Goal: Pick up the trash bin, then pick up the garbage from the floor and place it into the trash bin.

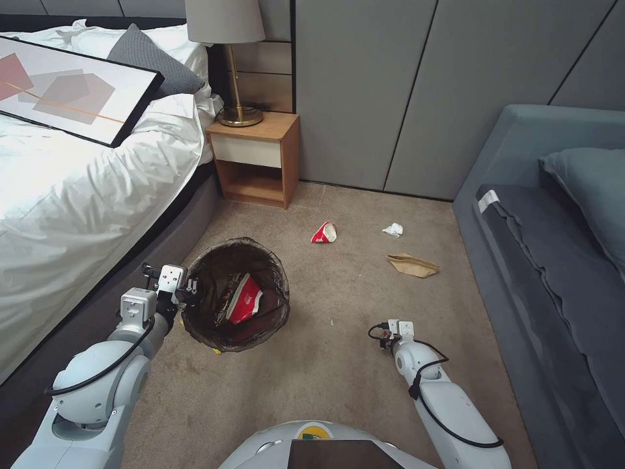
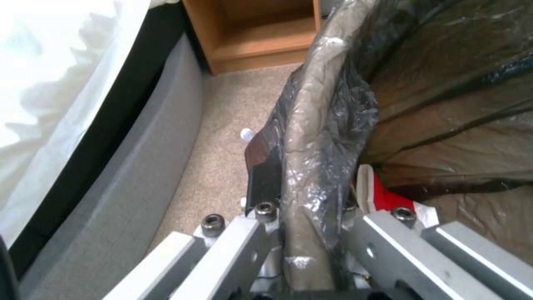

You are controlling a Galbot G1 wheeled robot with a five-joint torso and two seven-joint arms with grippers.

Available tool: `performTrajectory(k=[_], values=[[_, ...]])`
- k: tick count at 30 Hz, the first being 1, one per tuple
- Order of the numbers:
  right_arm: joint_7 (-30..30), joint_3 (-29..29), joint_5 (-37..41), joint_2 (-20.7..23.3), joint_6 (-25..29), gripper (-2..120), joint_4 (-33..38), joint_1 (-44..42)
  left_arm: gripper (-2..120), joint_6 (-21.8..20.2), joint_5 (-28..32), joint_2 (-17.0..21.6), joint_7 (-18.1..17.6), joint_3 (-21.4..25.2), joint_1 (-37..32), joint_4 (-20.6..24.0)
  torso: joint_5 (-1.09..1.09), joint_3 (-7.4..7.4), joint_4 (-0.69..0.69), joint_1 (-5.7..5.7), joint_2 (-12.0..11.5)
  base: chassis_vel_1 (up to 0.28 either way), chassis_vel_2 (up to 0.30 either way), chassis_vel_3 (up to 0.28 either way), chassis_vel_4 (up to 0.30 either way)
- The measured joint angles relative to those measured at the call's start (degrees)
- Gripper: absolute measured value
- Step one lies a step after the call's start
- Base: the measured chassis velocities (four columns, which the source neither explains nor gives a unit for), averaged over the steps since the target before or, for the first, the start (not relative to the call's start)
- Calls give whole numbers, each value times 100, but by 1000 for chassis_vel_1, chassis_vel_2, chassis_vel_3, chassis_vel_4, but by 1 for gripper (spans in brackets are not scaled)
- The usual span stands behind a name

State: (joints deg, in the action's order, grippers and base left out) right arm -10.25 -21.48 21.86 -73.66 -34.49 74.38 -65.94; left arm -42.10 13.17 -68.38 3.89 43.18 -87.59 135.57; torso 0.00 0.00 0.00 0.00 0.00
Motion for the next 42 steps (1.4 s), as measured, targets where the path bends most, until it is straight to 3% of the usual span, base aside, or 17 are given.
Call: performTrajectory(k=[13,20,29,31,33,35,42], values=[[13,-92,-40,28,23,0,84,-45,0,0,-3,-2,5,22,-3,21,0,0,-2,0,0,0,0,0,0],[32,-356,-33,204,23,0,727,-332,0,-1,-14,6,11,36,-12,37,-1,0,-3,0,-1,0,0,0,0],[-5,-734,562,777,-100,0,2465,-745,0,-3,-35,6,27,24,6,52,1,0,-2,0,-1,0,0,0,0],[-191,-751,1000,1165,-347,0,3219,-760,0,-4,-28,23,27,32,-10,112,2,0,-2,0,-1,0,0,0,0],[-268,-739,1177,1295,-440,0,3456,-734,0,-4,-23,27,24,33,-17,144,3,0,-2,0,-1,0,0,0,0],[-537,-681,1902,1686,-725,0,4228,-557,0,-3,-16,25,-2,30,-59,254,-2,0,0,0,0,0,0,0,0],[-749,-615,3098,2359,-792,0,5463,-96,0,-4,-78,19,-1,24,-159,389,2,-1,1,0,0,0,0,0,0]])
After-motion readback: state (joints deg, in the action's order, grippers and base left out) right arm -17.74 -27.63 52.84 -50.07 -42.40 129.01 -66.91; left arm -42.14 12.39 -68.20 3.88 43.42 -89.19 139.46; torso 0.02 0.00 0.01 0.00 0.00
